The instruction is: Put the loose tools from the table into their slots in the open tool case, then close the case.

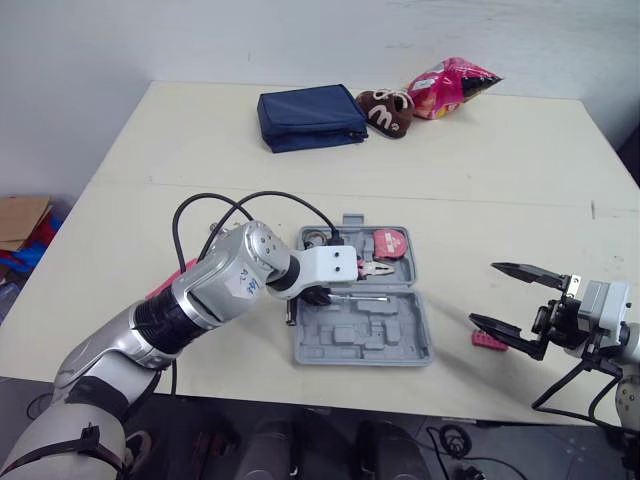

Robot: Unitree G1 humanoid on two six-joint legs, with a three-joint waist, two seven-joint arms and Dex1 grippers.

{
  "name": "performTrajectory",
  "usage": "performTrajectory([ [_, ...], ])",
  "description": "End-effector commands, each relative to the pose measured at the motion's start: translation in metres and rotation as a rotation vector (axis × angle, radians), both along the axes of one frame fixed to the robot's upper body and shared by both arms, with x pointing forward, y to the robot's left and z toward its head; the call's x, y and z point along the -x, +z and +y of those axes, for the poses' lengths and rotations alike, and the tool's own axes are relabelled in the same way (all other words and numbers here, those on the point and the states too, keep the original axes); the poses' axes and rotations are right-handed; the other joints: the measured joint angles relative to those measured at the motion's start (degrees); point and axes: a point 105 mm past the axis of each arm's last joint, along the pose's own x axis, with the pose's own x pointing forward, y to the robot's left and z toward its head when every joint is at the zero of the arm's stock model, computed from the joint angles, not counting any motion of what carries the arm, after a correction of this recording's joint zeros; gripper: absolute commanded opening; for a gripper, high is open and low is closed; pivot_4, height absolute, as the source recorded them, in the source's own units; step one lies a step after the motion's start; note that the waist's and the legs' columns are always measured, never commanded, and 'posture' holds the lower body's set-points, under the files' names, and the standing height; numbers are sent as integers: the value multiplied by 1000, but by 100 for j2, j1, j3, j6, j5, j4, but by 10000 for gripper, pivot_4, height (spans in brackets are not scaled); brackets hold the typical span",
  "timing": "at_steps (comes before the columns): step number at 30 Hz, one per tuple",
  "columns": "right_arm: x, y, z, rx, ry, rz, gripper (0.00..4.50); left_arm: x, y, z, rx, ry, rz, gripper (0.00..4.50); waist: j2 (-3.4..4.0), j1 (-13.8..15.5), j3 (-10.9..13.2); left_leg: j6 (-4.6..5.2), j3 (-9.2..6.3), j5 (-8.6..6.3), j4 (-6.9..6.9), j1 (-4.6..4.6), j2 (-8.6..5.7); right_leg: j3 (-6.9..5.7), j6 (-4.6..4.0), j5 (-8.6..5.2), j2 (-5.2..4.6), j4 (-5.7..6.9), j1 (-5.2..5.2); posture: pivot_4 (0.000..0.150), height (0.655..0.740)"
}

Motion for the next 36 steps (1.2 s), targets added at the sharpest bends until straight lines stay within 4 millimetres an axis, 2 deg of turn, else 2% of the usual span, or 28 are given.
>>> performTrajectory([
  [1,4,6,1,-12,4,-31,45000,-6,2,3,-27,16,-40,242,0,0,0,0,0,0,1,0,0,0,0,0,0,1,0,1500,7400],
  [9,8,5,0,-12,0,-25,45000,-3,2,-1,-10,-6,-45,242,0,0,0,1,0,-1,12,0,0,2,0,0,-3,11,1,1500,7400],
  [11,10,4,-1,-10,0,-21,45000,3,11,-9,27,-68,-72,10197,0,0,0,2,0,-1,13,0,0,2,0,0,-3,11,1,1500,7400],
  [12,10,4,-2,-10,0,-20,45000,5,14,-11,37,-86,-80,12543,0,1,0,2,-1,-1,13,0,0,2,0,0,-3,11,1,1500,7400],
  [13,11,4,-2,-9,1,-17,45000,8,20,-13,53,-97,-85,17591,0,1,0,2,-1,-2,13,0,0,1,0,0,-3,11,1,1500,7400],
  [16,12,5,-4,-9,4,-7,45000,14,34,-8,67,-101,-92,17591,0,0,0,3,-2,-3,13,-4,0,0,0,0,-3,9,1,1500,7400],
  [21,14,2,-2,-14,18,15,45000,18,38,2,130,-83,-77,17591,1,-13,0,3,-2,-2,15,-2,2,1,0,0,-2,13,0,1500,7400],
  [25,14,3,-1,-18,16,15,45000,10,37,15,190,-85,-150,17591,0,-9,0,2,-2,-3,15,0,3,2,0,0,-2,12,0,1500,7400],
  [26,14,2,-1,-20,14,16,45000,8,41,11,287,-85,-159,17591,0,-4,0,2,-3,-3,15,0,3,1,0,0,-3,12,0,1500,7400],
  [29,15,1,-1,-23,7,18,45000,-1,50,9,581,-27,-135,9617,0,21,0,7,-5,-6,21,-4,1,0,0,0,-8,9,4,1500,7400],
  [30,15,1,-1,-23,4,18,45000,2,53,7,656,-58,-136,4673,-1,18,1,12,-11,-10,28,-6,0,-5,0,0,-10,7,8,1500,7400],
  [31,15,0,-2,-23,1,17,45000,-2,51,8,716,-16,-113,516,-1,11,0,12,-11,-12,29,-6,0,-6,0,0,-9,5,8,1500,7400],
  [34,14,0,-2,-23,-3,17,45000,0,42,7,809,-21,-59,516,-1,7,0,12,-10,-14,27,-6,0,-7,1,1,-7,2,10,1500,7400],
  [36,14,0,-2,-22,-5,17,45000,2,27,4,804,1,11,516,-1,5,0,12,-7,-14,27,-5,0,-7,2,1,-6,5,10,1500,7400],
])
